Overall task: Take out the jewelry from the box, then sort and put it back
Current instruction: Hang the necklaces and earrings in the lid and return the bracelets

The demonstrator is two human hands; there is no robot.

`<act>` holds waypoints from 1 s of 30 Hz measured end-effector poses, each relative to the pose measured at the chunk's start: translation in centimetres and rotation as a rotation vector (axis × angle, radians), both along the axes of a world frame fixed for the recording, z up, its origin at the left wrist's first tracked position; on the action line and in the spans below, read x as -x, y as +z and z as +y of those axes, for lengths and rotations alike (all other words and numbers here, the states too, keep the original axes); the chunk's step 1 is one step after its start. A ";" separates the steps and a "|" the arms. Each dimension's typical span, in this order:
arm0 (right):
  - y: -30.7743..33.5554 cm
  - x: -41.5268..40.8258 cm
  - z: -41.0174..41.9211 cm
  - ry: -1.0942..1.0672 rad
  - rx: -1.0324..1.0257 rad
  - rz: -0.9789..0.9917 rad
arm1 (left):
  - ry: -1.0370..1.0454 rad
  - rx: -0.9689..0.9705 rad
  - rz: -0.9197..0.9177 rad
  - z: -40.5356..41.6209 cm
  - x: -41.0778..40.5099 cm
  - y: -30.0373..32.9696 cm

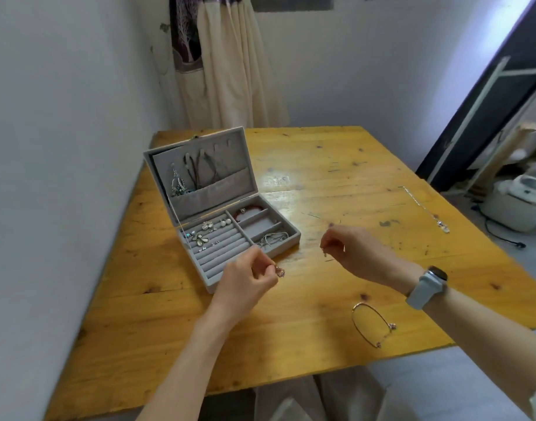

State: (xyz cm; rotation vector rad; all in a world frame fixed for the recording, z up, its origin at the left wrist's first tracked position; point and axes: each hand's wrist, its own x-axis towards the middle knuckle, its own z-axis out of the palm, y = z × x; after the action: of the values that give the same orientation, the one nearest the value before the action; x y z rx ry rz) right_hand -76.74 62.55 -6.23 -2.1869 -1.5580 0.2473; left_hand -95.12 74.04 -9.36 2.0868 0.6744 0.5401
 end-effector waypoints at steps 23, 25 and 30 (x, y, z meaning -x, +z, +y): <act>0.7 -30.6 -5.5 -0.391 0.042 0.010 | -0.387 -0.190 0.163 1.2 -36.8 2.6; -0.6 -33.2 -3.7 -0.422 0.000 -0.009 | -0.318 -0.217 0.133 2.3 -39.7 1.5; -4.1 -37.9 0.5 -0.438 0.014 -0.075 | -0.198 -0.201 0.084 5.1 -45.6 -1.3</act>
State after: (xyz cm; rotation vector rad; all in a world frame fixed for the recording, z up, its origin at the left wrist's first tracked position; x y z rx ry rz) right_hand -38.83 63.10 -10.31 -2.5019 -1.0728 0.0382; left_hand -49.49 79.15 -10.62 2.3445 0.4691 0.4242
